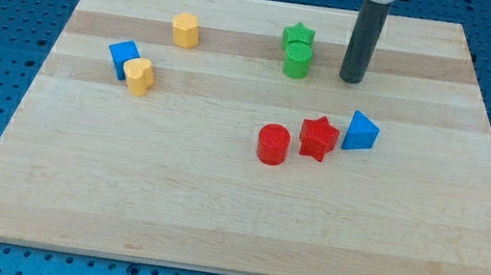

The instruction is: Push the blue triangle a bit down

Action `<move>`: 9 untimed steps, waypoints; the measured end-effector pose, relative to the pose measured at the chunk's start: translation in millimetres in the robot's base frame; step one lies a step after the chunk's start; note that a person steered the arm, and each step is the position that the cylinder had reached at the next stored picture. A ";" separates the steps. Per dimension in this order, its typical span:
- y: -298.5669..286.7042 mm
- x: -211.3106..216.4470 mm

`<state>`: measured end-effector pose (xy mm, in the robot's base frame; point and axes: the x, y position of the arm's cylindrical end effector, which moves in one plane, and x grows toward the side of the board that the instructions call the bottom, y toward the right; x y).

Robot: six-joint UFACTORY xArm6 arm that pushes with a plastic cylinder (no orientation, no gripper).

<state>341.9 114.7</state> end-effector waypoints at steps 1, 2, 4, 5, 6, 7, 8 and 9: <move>-7.3 18.2; -13.5 37.8; -14.6 42.9; -14.2 60.3; -10.2 75.0; -5.1 88.0; -3.2 110.2; -3.2 137.9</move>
<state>479.8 111.6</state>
